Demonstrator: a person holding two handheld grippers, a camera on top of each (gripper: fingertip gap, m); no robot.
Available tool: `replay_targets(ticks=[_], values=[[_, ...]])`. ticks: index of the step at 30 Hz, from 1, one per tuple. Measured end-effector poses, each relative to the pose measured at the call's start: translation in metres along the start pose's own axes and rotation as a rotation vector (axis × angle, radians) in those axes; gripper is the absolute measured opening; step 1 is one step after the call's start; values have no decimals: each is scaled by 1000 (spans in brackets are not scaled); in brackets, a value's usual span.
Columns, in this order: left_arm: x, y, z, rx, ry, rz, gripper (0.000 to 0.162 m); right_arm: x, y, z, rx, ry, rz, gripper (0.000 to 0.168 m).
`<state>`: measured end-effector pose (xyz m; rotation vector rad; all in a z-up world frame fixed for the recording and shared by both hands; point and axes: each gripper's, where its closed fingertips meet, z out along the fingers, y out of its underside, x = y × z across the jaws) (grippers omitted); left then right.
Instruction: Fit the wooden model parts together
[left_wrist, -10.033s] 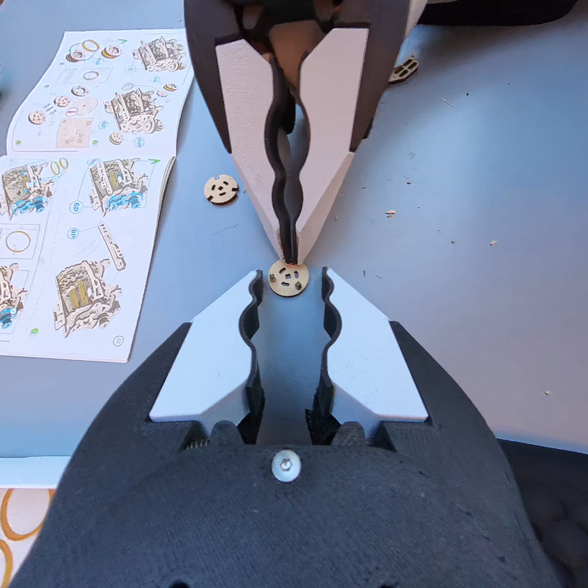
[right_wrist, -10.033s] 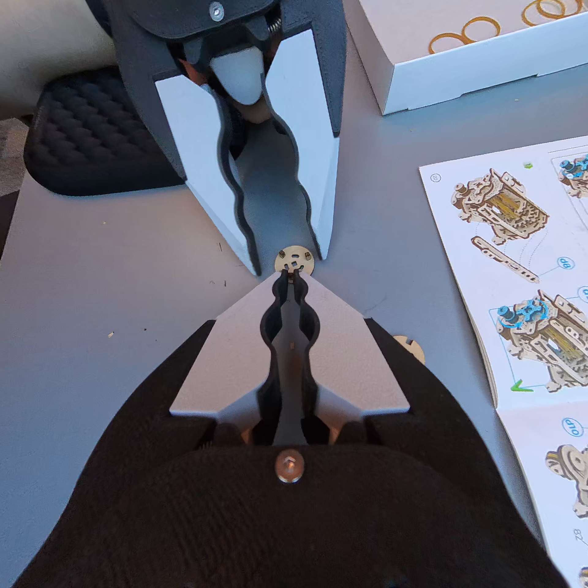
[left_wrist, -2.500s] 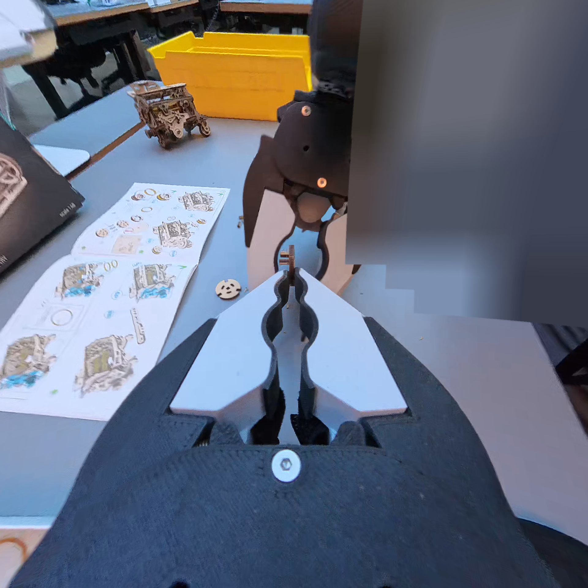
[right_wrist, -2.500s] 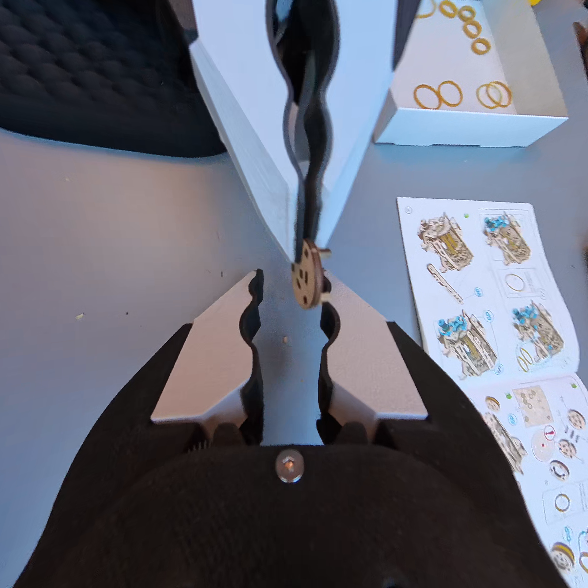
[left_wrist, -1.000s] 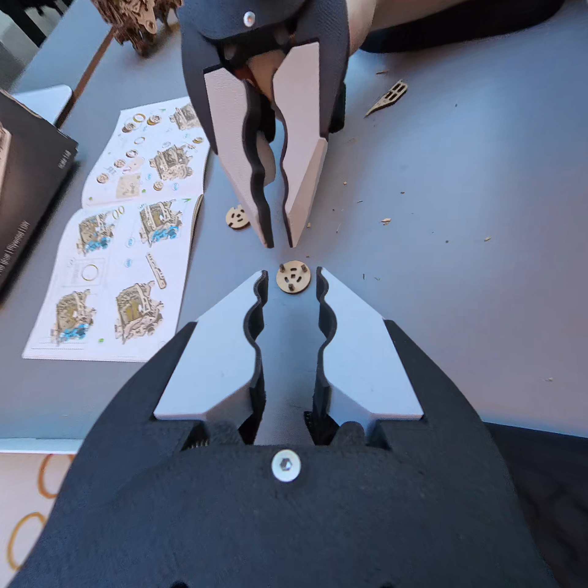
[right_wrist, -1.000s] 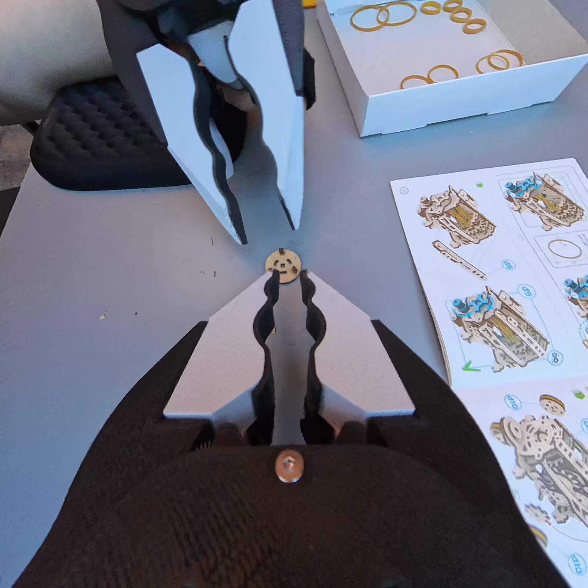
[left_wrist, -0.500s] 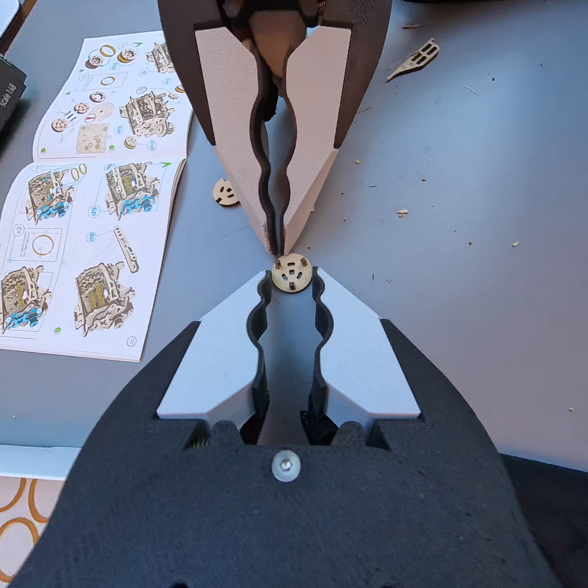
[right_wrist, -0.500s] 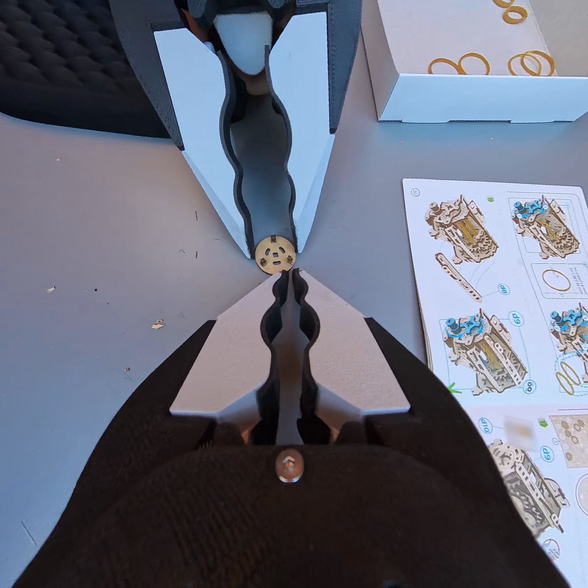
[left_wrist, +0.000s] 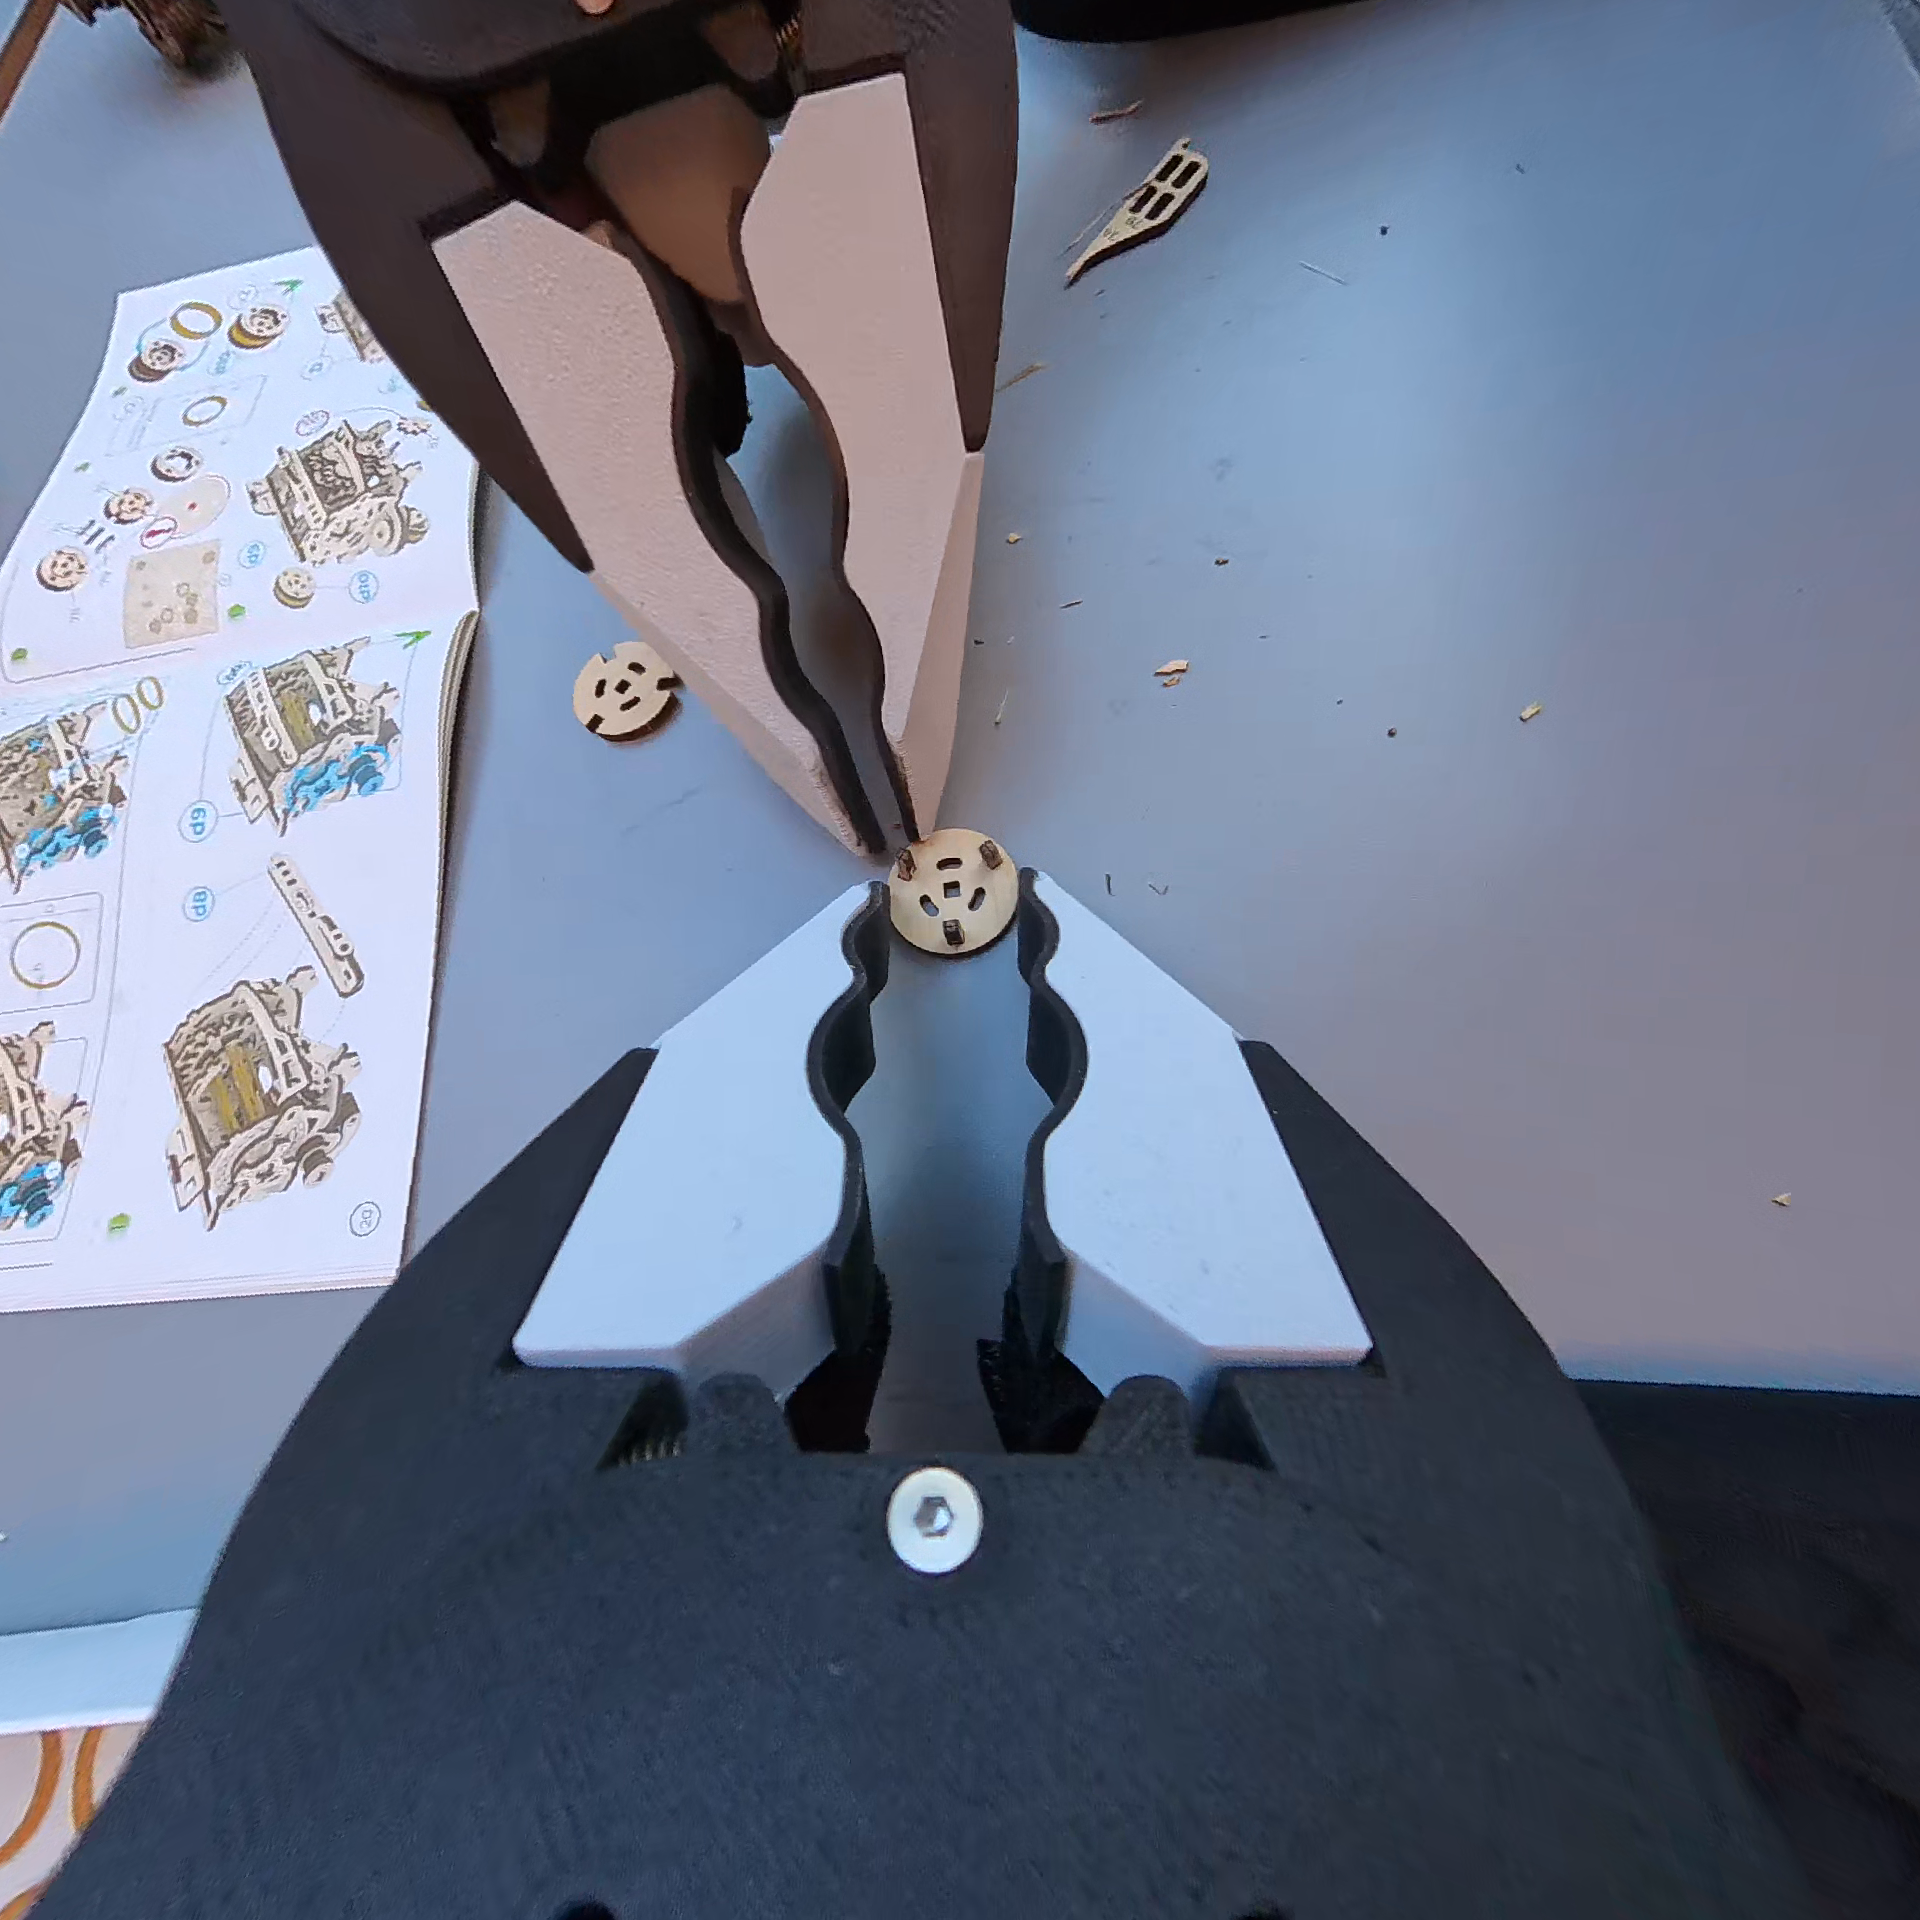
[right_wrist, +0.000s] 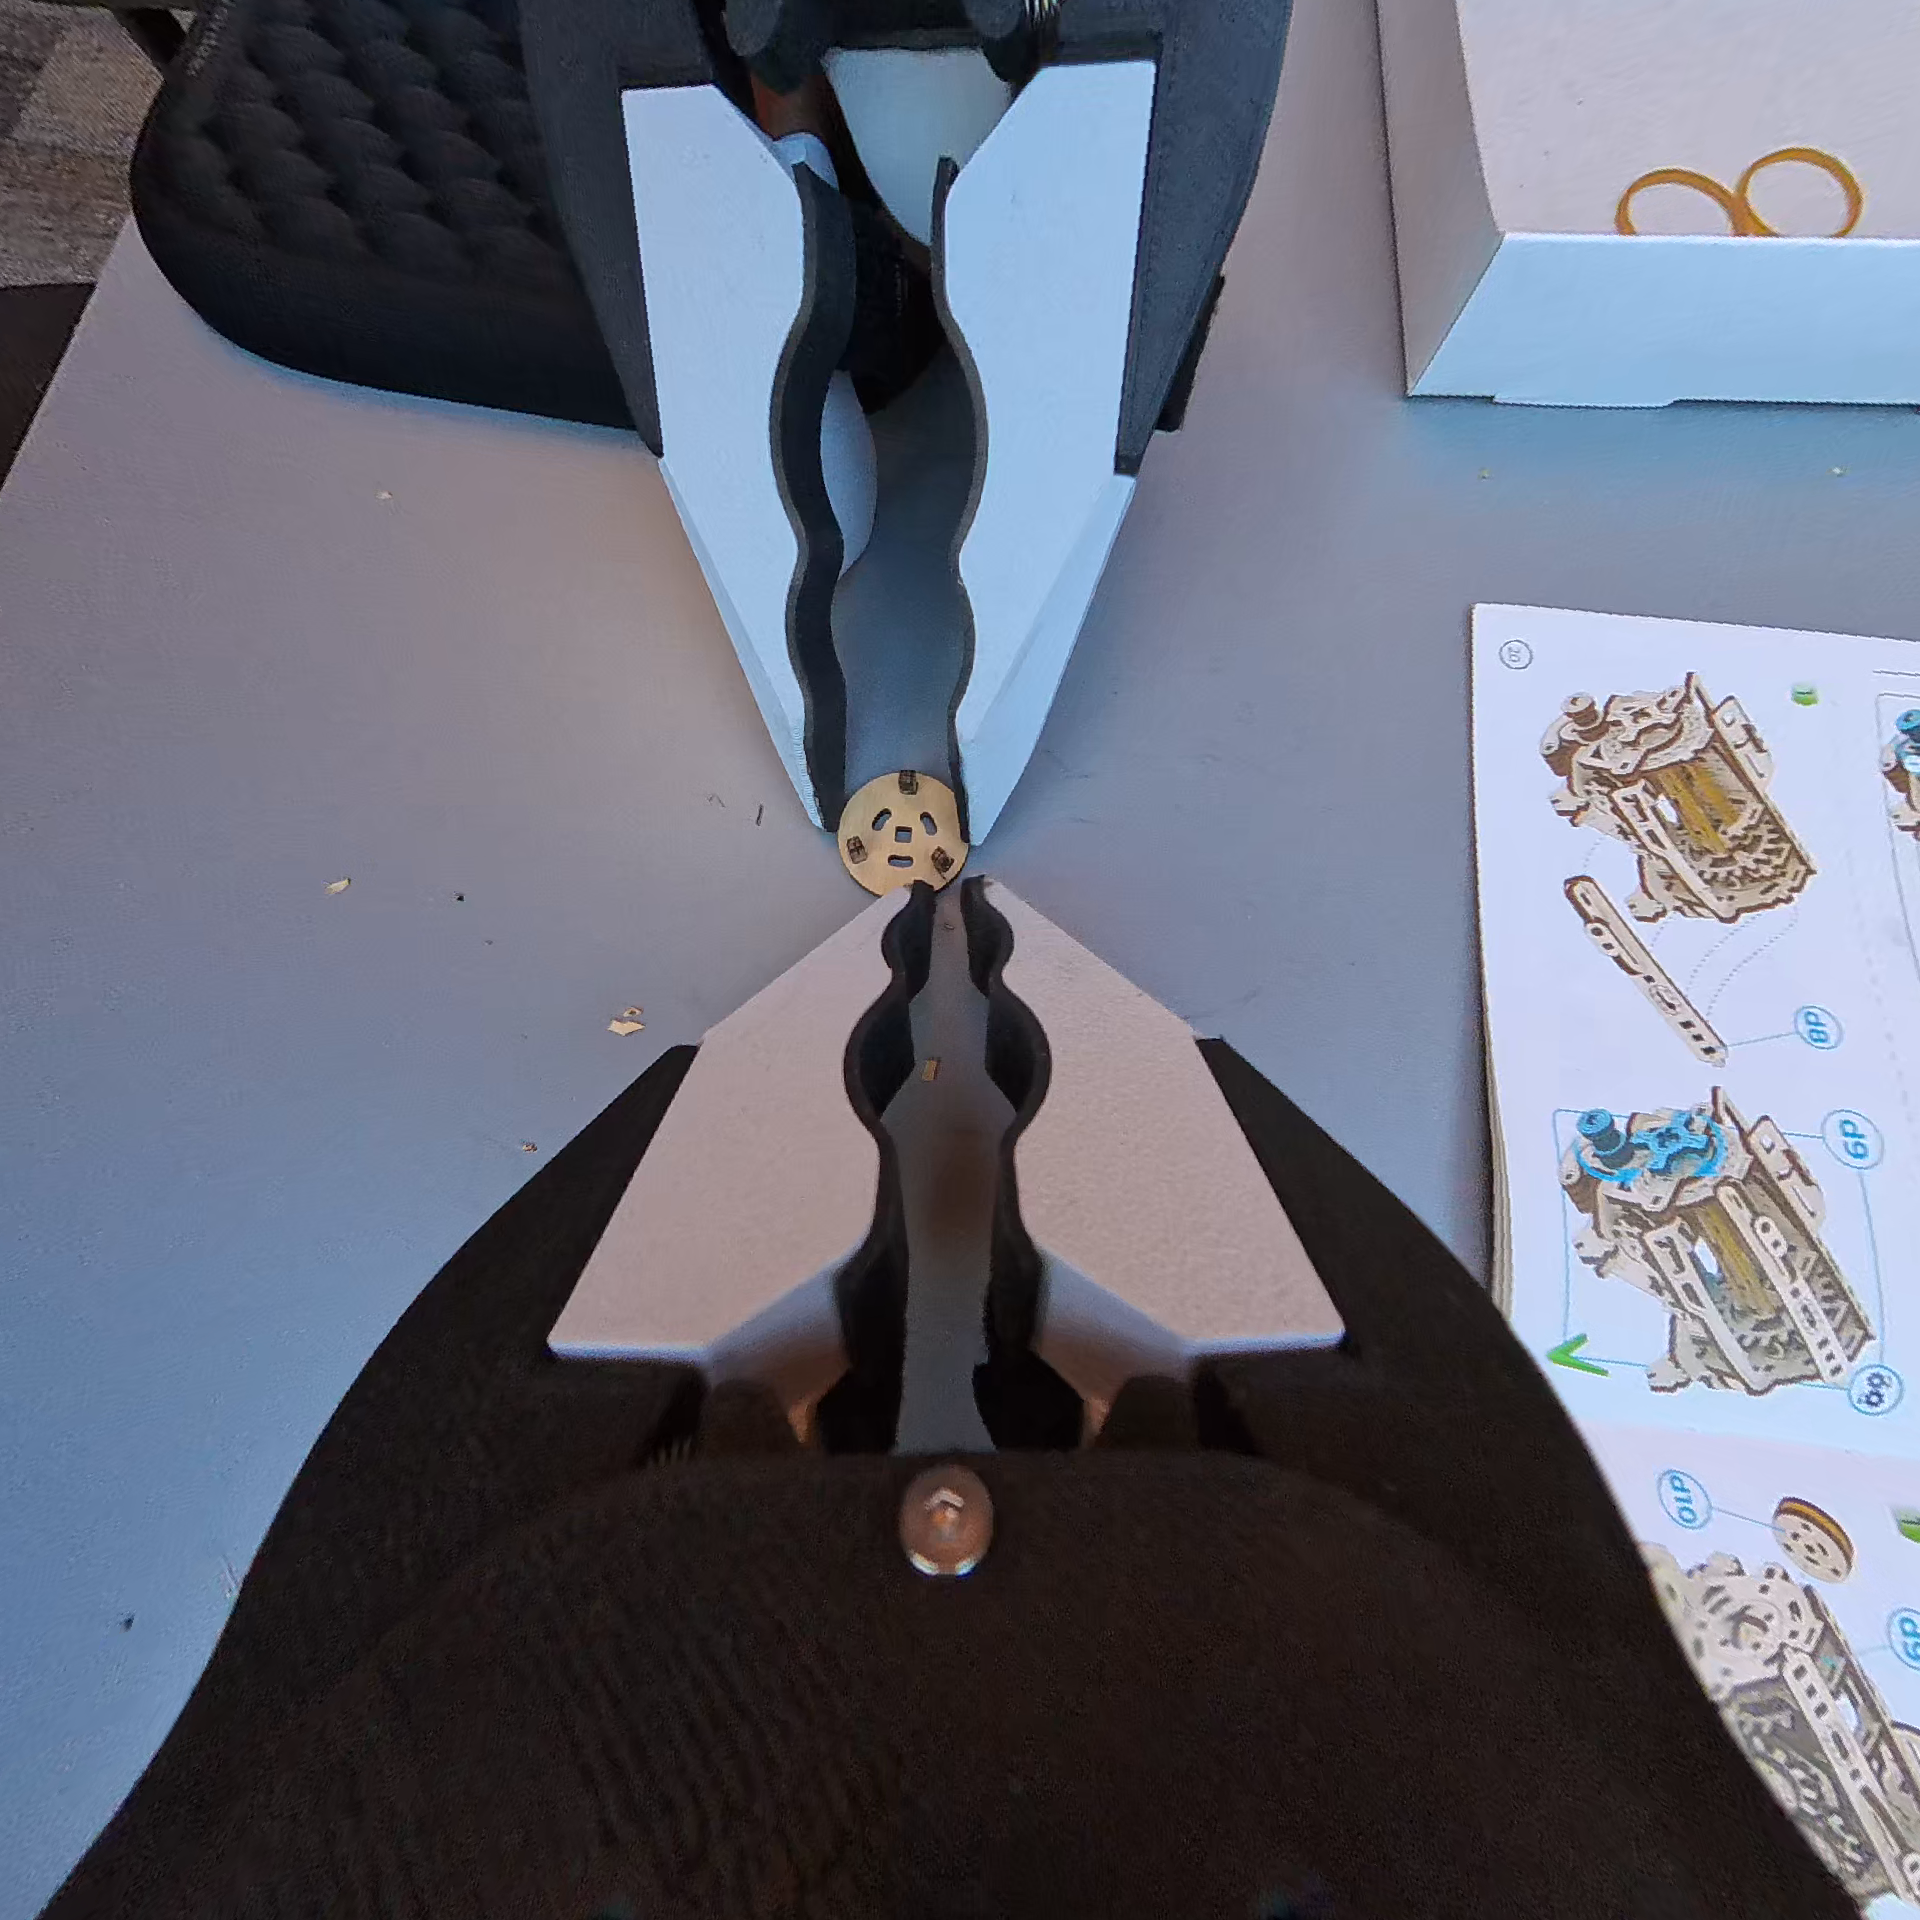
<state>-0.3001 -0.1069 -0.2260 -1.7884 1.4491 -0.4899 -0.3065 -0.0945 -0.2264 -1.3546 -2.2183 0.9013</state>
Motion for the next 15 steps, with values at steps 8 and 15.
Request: replay_targets(ticks=[8,15], values=[[8,-1,0,7,37,29,23,-8,0,1,-21,-51,-15,5],[10,-1,-1,10,52,39,23,-15,-1,3,-85,-151,-60,1]])
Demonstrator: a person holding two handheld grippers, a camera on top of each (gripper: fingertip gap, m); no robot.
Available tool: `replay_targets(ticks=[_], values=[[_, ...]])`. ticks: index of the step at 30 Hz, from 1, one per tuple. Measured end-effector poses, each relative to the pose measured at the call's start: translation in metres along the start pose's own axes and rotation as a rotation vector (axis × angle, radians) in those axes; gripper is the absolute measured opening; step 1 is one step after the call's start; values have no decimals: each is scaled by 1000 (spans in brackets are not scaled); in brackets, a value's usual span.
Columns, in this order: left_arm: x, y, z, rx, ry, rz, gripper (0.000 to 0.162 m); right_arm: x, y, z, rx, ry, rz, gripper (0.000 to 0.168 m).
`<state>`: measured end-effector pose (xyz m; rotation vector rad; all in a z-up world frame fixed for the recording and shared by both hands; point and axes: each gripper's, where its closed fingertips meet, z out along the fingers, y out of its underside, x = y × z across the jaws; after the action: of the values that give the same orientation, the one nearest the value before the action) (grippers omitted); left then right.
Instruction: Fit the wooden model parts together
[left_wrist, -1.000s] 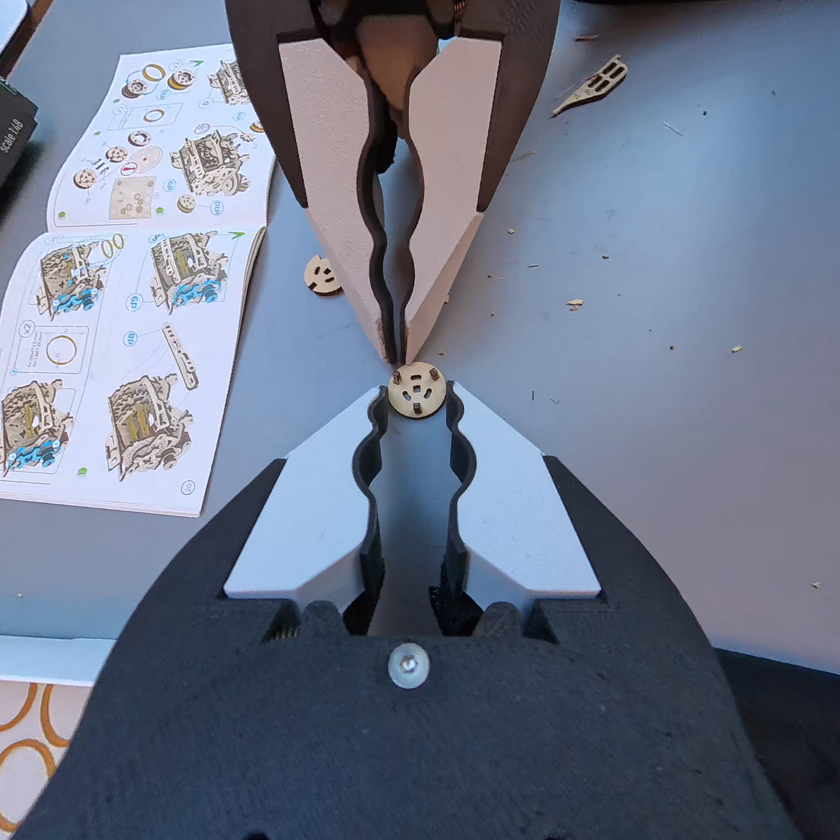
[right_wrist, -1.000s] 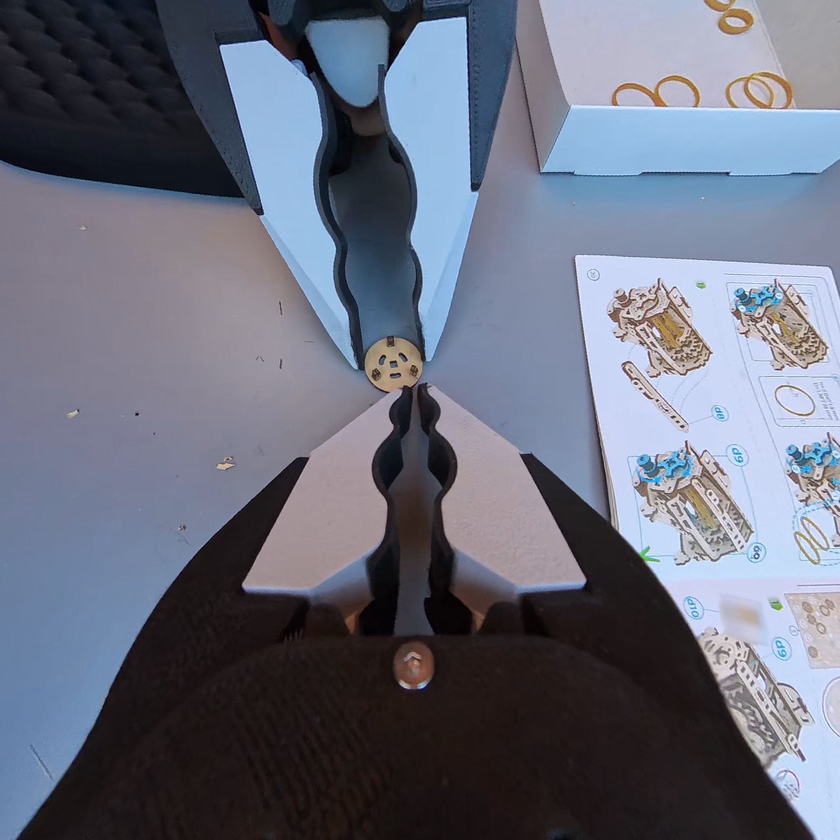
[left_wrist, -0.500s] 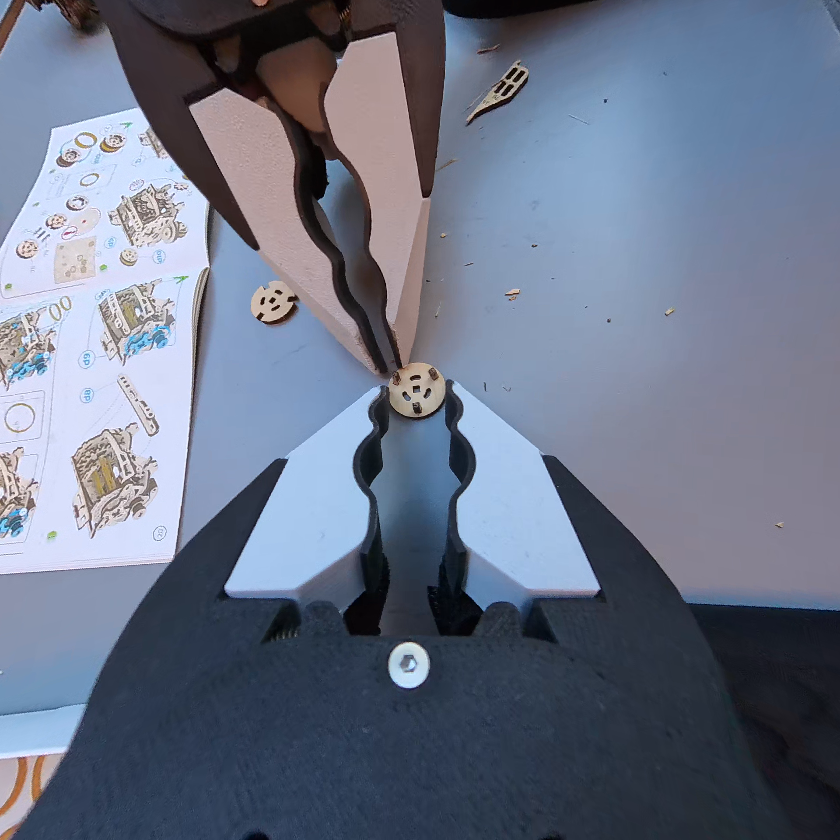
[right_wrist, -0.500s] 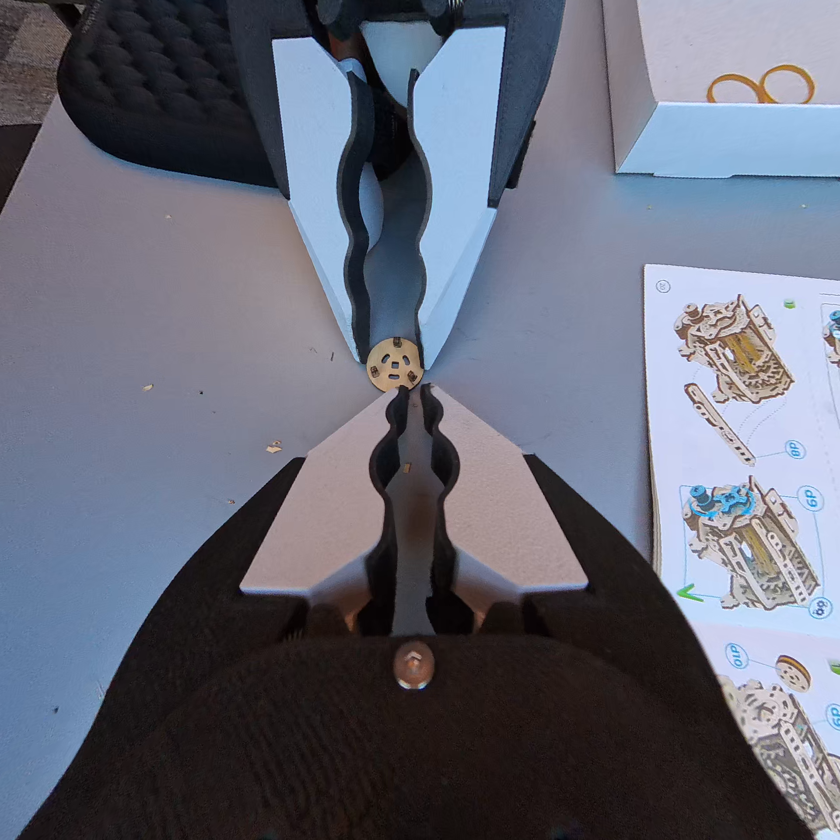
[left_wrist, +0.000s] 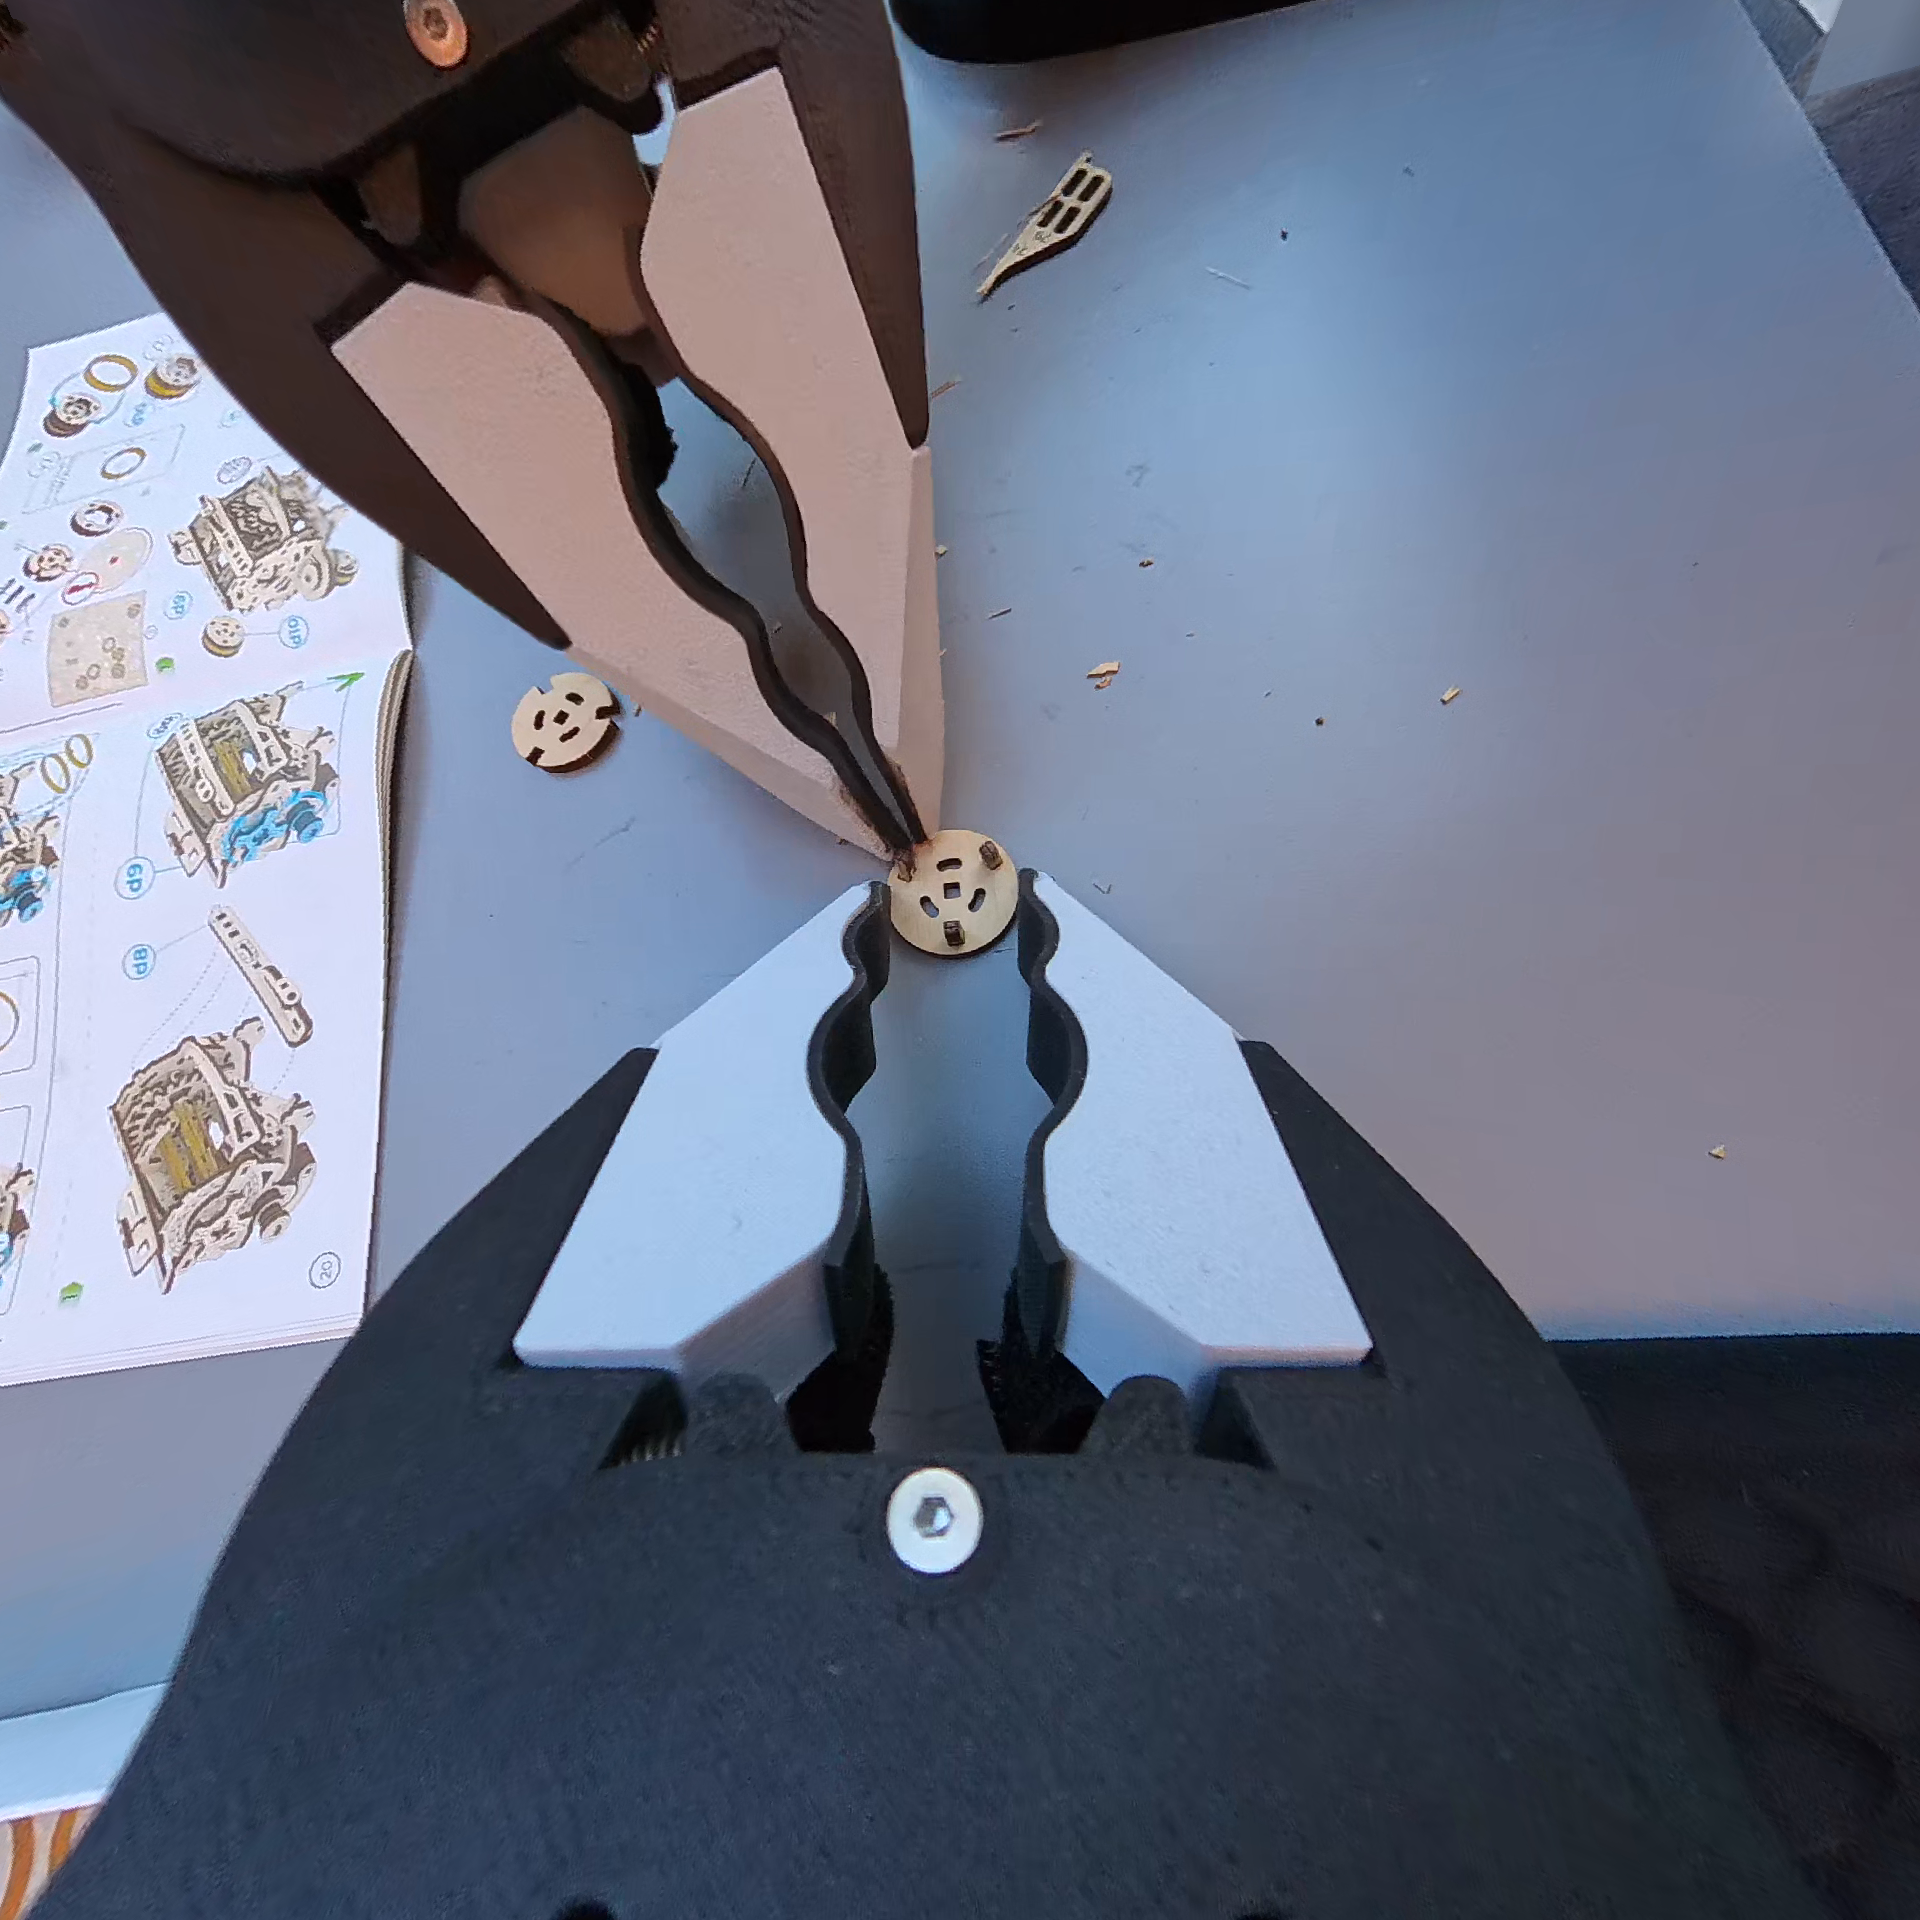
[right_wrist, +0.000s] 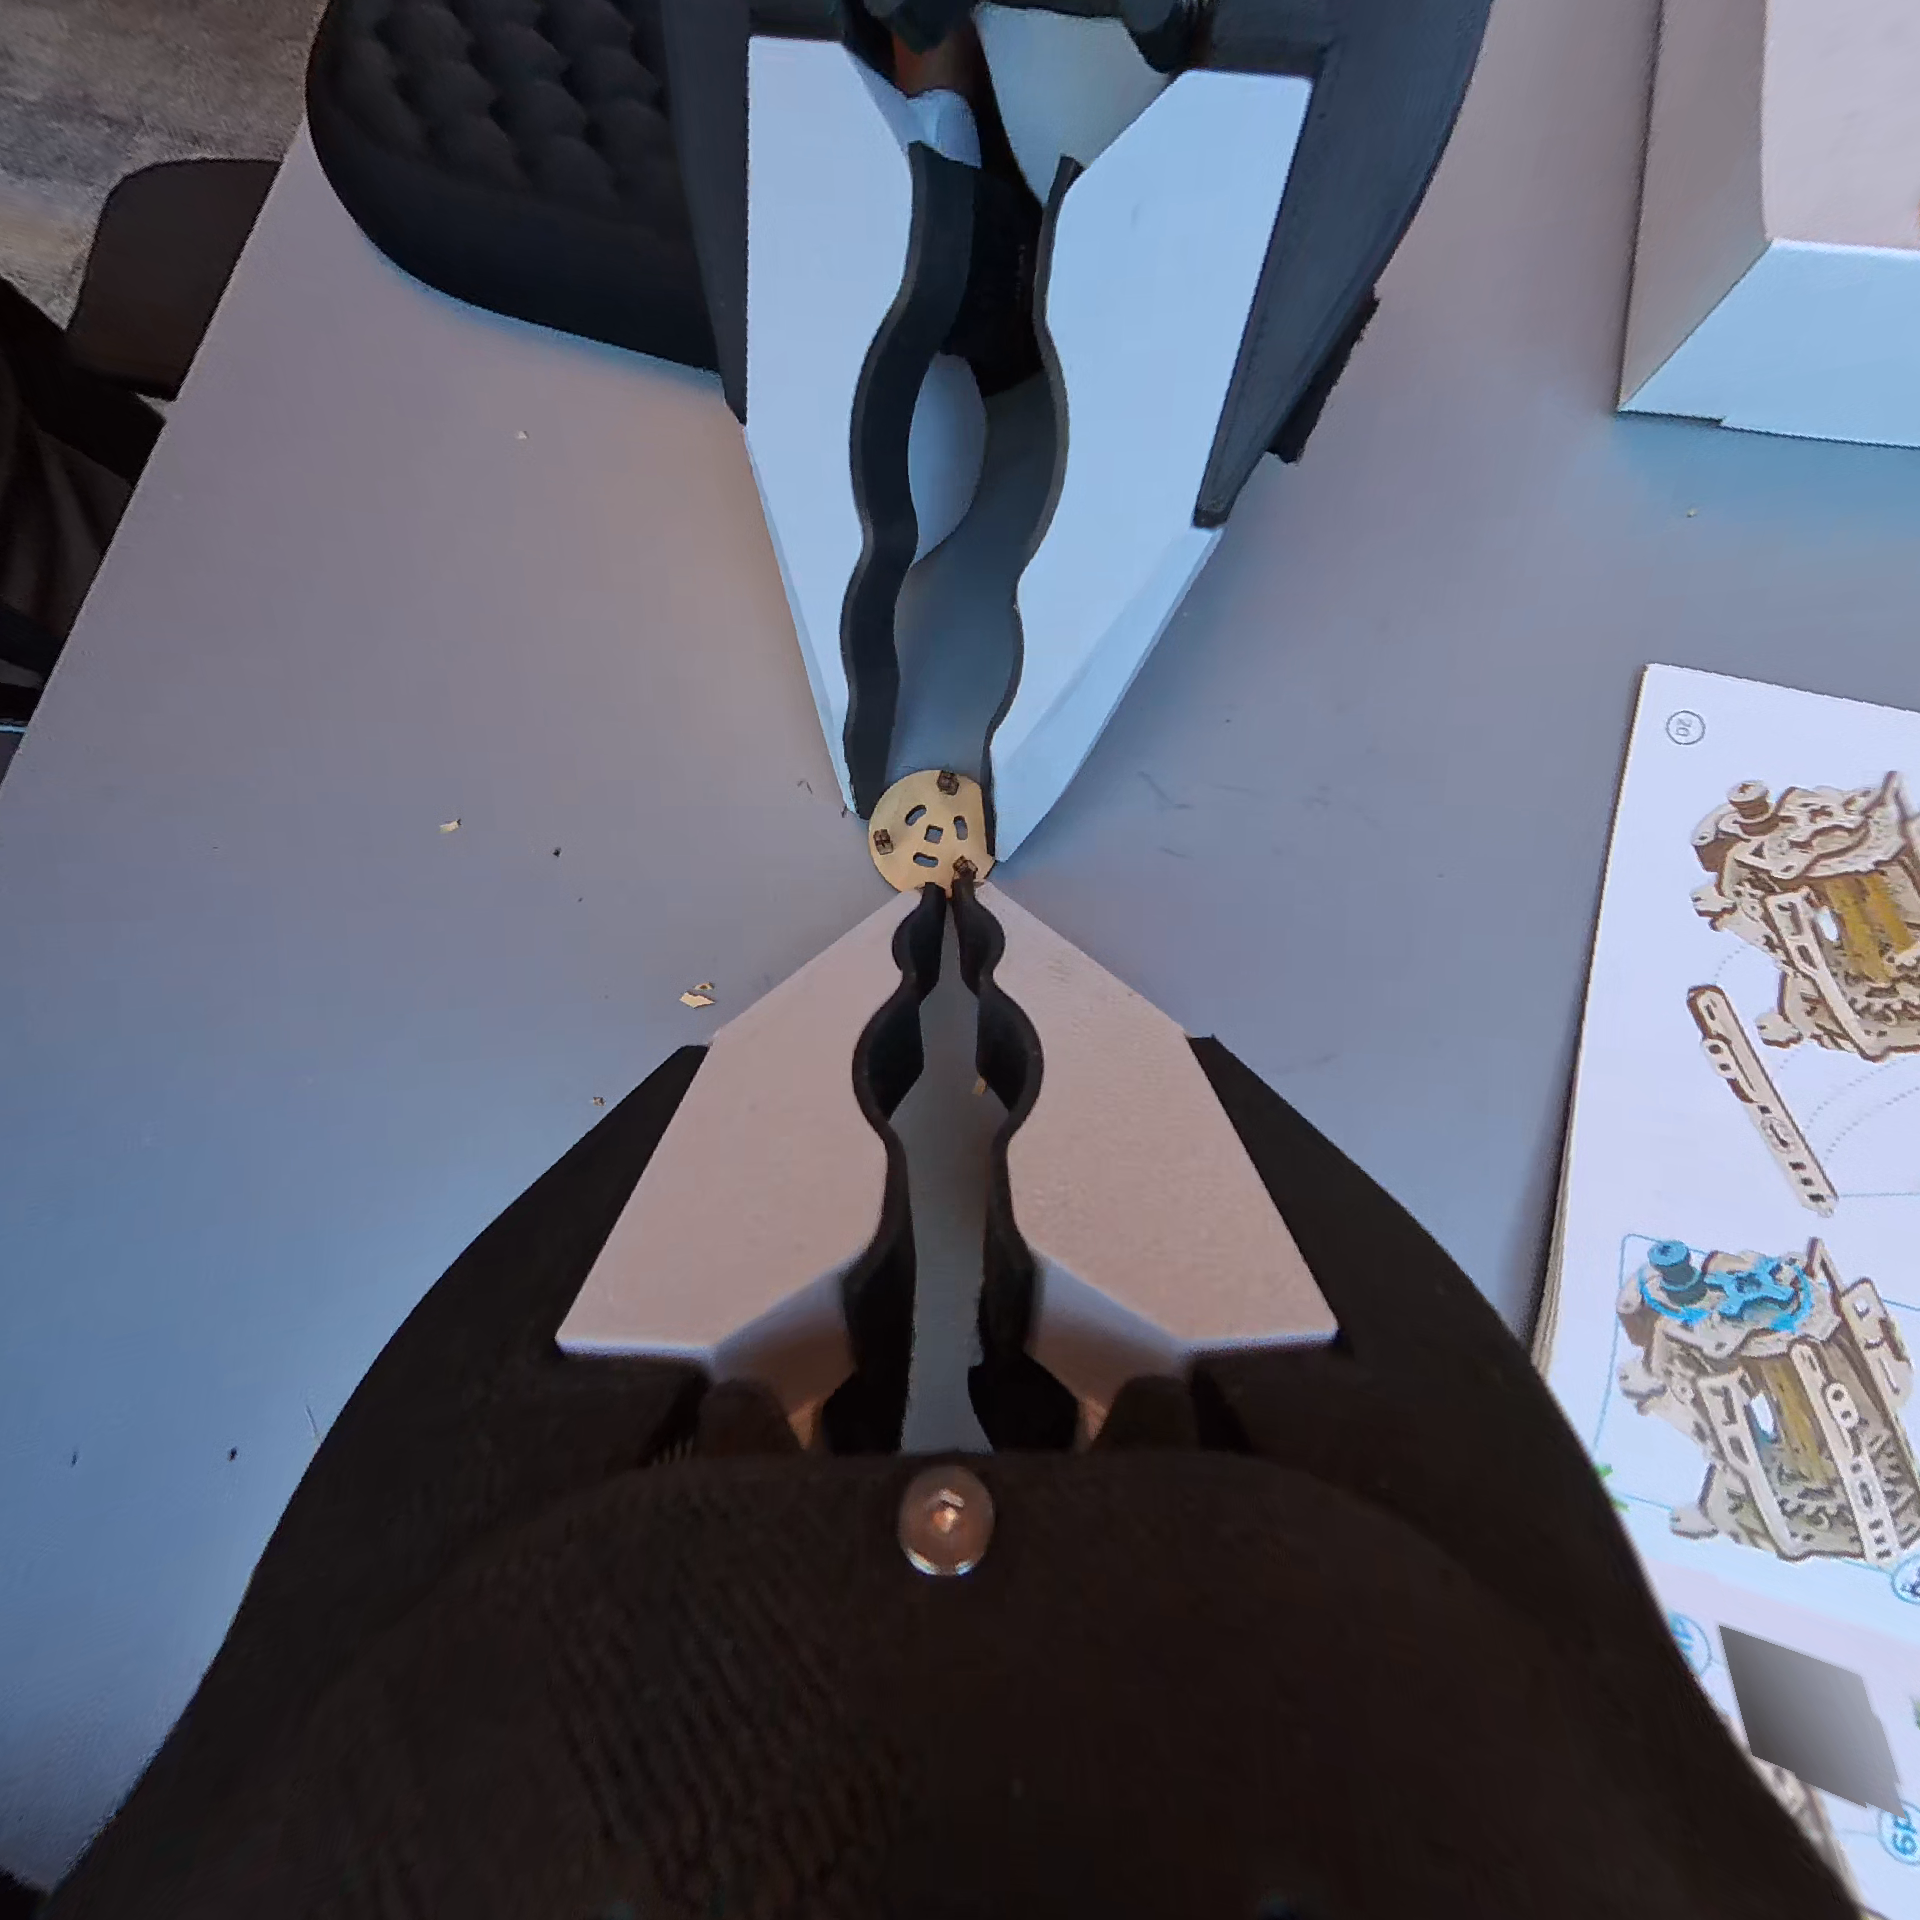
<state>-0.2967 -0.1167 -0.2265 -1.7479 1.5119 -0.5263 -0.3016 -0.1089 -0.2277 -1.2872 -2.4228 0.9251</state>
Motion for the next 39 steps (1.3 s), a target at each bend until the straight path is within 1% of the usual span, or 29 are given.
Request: replay_targets(ticks=[4,10,12,18,25,31,35,39], values=[[0,0,0,0,1,1,23,0,1,1,-53,-52,-4,3],[0,0,0,1,2,1,23,0,0,1,-90,-99,60,2],[1,0,0,1,2,1,23,1,-1,1,-89,-93,68,0],[1,0,0,1,-2,4,23,1,0,1,-119,-85,102,0],[1,0,0,1,-5,5,23,0,-6,-8,-90,-64,85,0],[-2,0,0,3,-32,15,23,-3,10,-16,-115,-58,84,0],[-8,-6,-3,43,-75,21,24,-8,23,-14,-152,-48,56,5],[-9,-18,-12,120,-61,-35,26,-11,22,-16,-127,-42,53,15]])
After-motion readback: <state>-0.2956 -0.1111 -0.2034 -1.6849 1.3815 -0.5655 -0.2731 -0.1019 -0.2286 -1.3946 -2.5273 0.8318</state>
